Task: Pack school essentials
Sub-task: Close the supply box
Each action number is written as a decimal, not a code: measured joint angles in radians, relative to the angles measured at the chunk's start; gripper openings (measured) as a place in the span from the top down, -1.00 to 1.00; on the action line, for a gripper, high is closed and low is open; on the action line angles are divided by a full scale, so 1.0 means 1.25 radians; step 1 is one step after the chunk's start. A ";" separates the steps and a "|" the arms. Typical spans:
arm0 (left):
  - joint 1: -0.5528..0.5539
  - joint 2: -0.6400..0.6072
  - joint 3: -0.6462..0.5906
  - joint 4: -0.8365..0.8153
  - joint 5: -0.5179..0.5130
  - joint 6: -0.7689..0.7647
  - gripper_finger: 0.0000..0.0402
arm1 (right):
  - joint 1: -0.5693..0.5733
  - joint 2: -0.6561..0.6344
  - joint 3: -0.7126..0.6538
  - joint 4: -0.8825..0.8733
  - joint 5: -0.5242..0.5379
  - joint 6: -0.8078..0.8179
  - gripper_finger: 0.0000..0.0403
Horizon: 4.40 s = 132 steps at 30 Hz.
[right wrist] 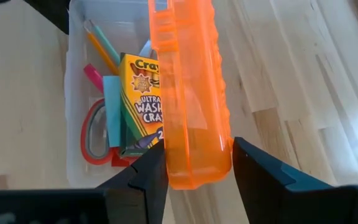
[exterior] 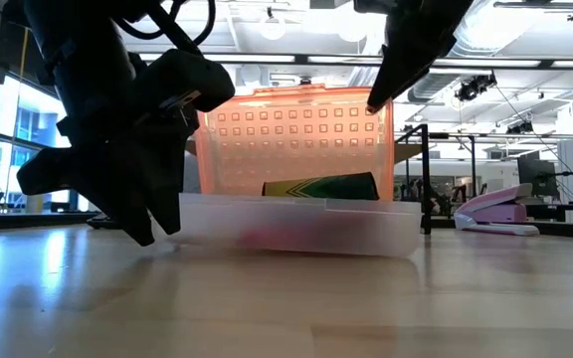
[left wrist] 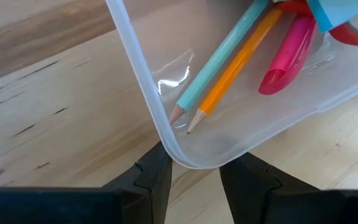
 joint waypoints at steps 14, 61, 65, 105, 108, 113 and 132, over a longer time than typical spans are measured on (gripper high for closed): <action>0.022 0.001 0.000 0.052 0.011 -0.027 0.42 | 0.001 0.002 -0.001 0.001 0.034 -0.130 0.12; 0.080 0.000 0.001 0.147 0.022 0.012 0.41 | 0.020 0.001 0.000 -0.066 -0.101 -0.068 0.07; 0.080 0.000 0.001 0.149 0.038 0.033 0.41 | 0.020 0.001 0.000 -0.065 -0.097 -0.044 0.07; 0.196 -0.157 0.000 0.093 0.119 0.597 0.42 | 0.017 0.081 0.000 0.059 -0.063 0.580 0.64; 0.207 -0.157 0.000 0.095 0.114 0.620 0.42 | 0.011 0.088 0.000 0.051 -0.054 0.605 0.87; 0.221 -0.151 0.000 0.031 0.114 0.624 0.42 | 0.004 0.108 -0.002 0.053 -0.054 0.642 0.93; 0.218 -0.092 0.005 0.003 0.086 0.650 0.42 | -0.006 0.157 -0.002 0.038 -0.131 0.684 0.99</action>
